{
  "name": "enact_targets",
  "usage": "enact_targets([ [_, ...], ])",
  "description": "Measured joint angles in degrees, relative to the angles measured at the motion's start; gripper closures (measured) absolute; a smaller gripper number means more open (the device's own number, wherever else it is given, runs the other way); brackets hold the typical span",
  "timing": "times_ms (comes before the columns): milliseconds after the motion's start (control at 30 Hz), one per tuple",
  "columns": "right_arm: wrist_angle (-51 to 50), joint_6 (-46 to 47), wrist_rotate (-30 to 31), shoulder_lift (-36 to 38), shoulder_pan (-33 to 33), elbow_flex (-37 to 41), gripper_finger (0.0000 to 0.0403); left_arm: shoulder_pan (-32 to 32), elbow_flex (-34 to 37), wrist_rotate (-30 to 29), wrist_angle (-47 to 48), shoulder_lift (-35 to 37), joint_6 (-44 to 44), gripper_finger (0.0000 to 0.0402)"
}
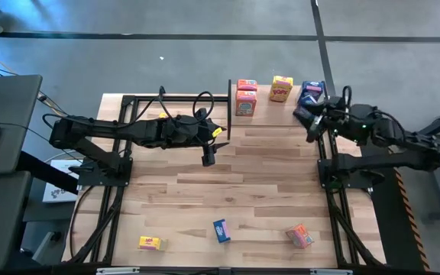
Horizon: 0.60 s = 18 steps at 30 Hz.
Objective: Stack cereal on shelf
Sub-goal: Put the top blue cereal box on the shelf aligned with the other blue cereal box
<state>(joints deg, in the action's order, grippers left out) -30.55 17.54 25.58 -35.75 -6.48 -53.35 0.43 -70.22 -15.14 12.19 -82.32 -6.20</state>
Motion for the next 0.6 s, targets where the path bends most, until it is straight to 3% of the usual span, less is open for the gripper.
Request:
enact_targets([
  [200,-10.56,10.60,-0.42,-3.44,0.87,-0.25,0.0182,0.00,0.01,0.00,0.00,0.00,-0.01,0.0184],
  [600,-23.53,25.65,4.23,-7.55,0.87,-0.23,0.0182,-0.01,-0.01,-0.02,0.00,0.00,-0.01,0.0184],
])
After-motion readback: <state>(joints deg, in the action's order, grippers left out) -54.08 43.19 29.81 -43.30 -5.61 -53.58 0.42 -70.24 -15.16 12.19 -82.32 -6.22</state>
